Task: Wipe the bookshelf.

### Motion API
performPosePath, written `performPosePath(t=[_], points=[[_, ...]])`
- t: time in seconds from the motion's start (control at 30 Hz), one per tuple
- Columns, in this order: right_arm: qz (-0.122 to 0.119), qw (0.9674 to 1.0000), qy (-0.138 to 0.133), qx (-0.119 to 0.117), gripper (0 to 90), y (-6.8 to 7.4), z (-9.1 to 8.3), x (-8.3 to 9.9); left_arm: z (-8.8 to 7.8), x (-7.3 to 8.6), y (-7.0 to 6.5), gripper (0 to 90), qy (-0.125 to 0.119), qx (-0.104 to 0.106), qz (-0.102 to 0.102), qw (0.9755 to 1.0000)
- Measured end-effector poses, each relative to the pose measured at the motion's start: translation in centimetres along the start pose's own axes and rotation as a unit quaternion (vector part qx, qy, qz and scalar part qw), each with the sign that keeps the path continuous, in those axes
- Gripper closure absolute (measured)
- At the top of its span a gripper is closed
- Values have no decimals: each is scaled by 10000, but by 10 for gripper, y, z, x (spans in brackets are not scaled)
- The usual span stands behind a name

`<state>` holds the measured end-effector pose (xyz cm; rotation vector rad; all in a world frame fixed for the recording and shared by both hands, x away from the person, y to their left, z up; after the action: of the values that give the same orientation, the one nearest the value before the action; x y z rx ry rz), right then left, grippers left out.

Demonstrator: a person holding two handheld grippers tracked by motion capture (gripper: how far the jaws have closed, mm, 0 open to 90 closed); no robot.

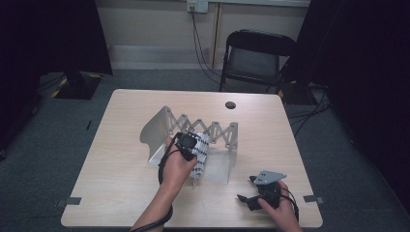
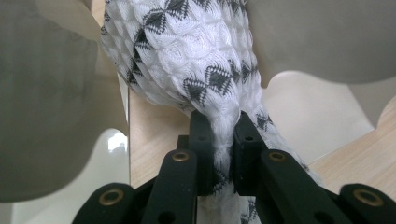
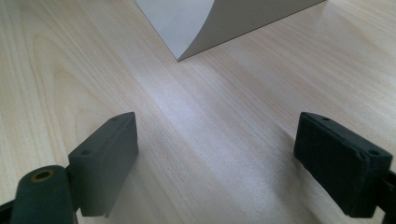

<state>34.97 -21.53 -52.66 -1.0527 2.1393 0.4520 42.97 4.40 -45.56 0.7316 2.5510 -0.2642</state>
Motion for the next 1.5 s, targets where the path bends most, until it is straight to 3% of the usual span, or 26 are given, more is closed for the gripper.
performPosePath(t=[0.47, 0.83, 1.2, 1.5], points=[[-1, 10000, -1, -1, 133, 0, 0, 0, 22, 19, -6, 813, 201, 135, -9, 9997], [-1, 10000, 0, 0, 133, 0, 0, 0, 13, 15, -7, 813, 118, 210, -35, 9997], [-1, 10000, 0, 1, 133, 0, 0, 0, -41, -14, -6, 813, -337, 189, 52, 9992], [-4, 10000, -5, 9, 133, 0, 0, 0, -76, -37, -8, 813, -727, 106, 211, 9971]])
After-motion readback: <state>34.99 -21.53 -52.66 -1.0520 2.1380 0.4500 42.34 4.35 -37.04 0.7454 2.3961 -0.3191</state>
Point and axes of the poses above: each handheld gripper's, and its own axes: z roughly forward along the jaws, x roughly out of its underside, y roughly to its left, the point moved 4 cm from there along z, roughly forward along the jaws, and after that the axes turned 1 degree about y, right-handed, at the moved point
